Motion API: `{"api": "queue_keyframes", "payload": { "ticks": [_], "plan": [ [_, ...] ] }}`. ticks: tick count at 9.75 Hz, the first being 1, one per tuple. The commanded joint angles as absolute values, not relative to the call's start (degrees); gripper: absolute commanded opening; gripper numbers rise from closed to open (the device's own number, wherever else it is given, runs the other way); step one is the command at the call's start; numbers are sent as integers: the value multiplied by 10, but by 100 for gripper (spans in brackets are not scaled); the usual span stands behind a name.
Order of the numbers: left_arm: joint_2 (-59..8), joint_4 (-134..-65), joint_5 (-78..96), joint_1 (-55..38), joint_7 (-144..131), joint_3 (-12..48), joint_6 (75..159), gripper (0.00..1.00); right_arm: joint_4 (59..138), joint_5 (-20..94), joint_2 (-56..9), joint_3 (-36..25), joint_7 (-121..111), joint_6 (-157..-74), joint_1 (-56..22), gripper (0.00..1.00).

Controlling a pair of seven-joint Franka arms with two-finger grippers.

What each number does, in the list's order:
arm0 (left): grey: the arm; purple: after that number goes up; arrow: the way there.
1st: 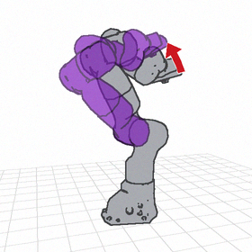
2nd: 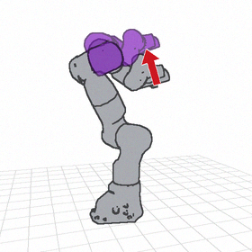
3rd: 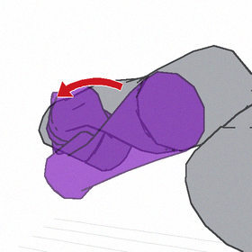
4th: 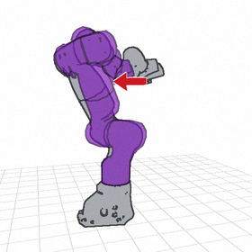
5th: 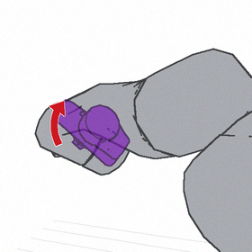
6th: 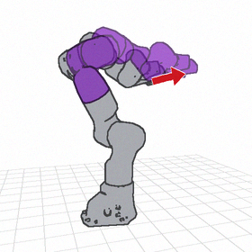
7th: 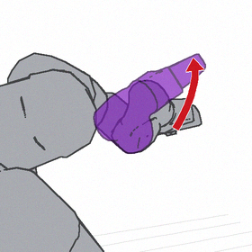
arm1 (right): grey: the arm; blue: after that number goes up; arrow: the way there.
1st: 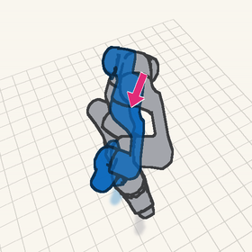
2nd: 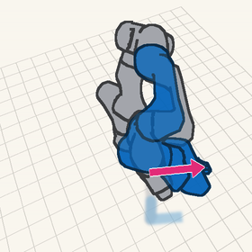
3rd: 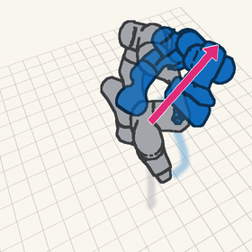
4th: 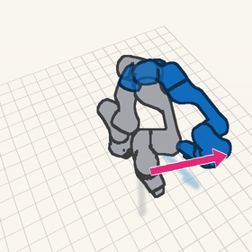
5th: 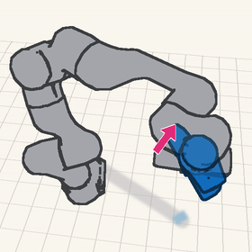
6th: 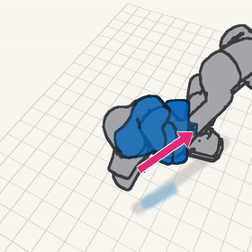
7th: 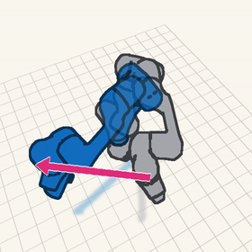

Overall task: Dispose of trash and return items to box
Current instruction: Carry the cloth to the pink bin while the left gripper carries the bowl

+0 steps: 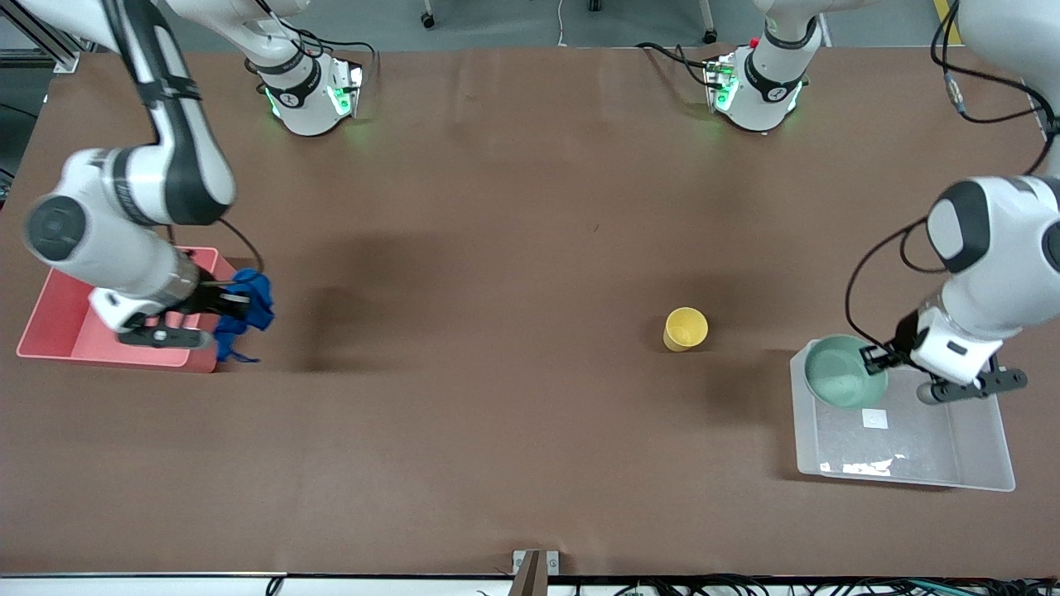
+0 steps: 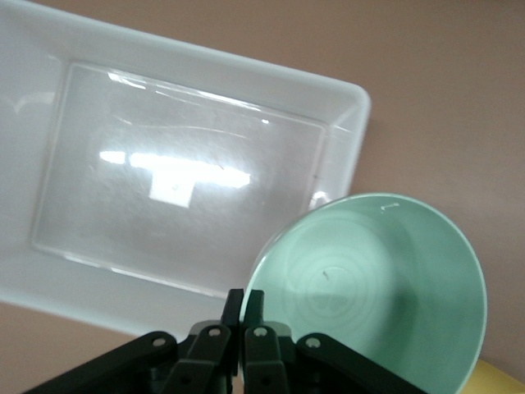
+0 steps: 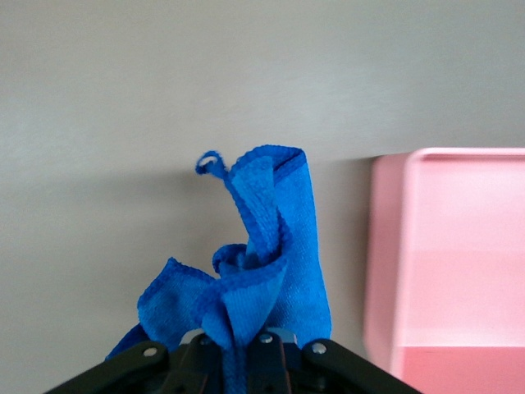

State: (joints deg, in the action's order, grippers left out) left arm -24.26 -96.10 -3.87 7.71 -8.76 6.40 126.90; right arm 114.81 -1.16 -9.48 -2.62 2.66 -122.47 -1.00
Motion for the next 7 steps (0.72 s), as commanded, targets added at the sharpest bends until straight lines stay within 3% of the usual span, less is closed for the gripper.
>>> {"api": "queue_keyframes", "payload": {
  "ticks": [1, 7],
  "plan": [
    [-334, -884, -52, 104, -35, 68, 1252, 1, 1160, -70, -81, -15, -10, -1229, 60, 1],
    [-419, -862, -40, 147, 27, 70, 1260, 3, 1162, -126, -133, -13, -120, -1330, 191, 1]
  ]
}}
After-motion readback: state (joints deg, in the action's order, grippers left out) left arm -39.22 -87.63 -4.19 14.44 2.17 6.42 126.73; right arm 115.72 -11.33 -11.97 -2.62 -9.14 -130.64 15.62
